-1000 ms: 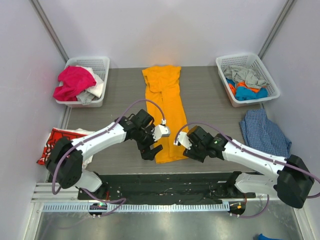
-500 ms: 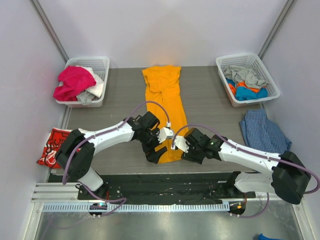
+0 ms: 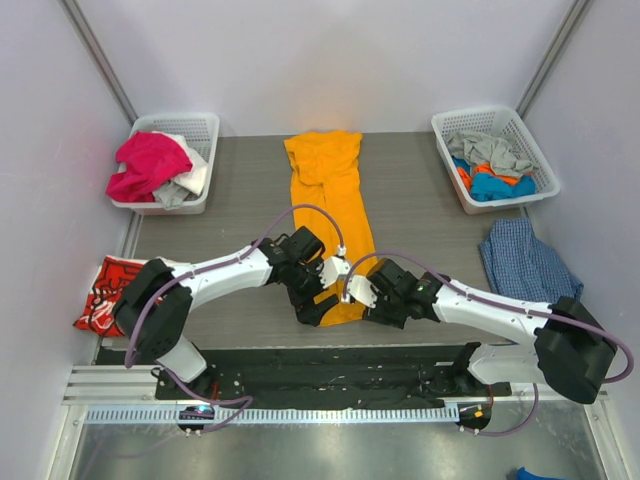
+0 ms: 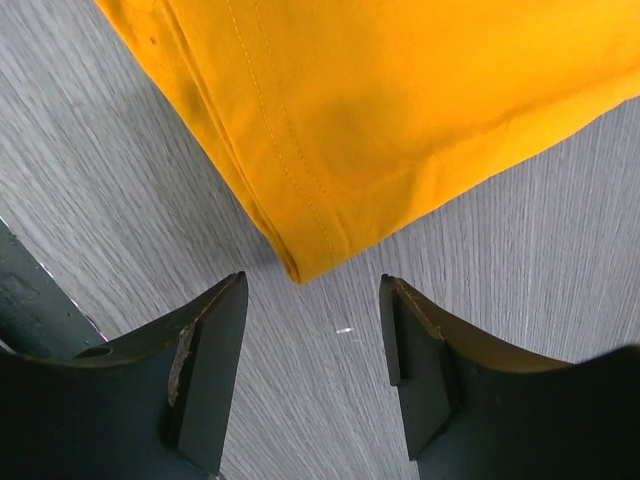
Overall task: Fold and stack the t-shirts
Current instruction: Grab the bottom of the folded rectangular tshirt with both arms
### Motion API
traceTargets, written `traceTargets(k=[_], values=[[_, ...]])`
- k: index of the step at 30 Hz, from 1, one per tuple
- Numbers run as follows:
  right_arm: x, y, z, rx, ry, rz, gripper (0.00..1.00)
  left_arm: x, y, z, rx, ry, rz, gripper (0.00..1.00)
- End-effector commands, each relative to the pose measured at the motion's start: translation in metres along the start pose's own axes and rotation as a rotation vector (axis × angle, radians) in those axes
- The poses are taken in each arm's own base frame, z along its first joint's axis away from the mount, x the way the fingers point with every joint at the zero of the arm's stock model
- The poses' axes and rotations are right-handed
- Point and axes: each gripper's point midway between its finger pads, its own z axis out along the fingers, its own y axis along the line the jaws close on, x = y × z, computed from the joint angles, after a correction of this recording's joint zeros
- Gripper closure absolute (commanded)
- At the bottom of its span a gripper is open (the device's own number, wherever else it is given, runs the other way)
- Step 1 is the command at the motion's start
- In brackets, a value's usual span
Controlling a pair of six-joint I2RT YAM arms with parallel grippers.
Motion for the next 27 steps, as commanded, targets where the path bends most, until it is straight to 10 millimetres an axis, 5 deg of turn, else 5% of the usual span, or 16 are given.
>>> traceTargets(k=[1, 27], values=[[-0.012, -0.008, 0.002, 0.035, -0.045, -0.025, 0.38, 0.004, 0.006, 0.008, -0.042, 0.012, -0.01, 0.13], [0.001, -0.008, -0.013, 0.08, -0.08, -0.062, 0.39, 0.016, 0.012, 0.02, -0.116, 0.073, -0.022, 0.2]])
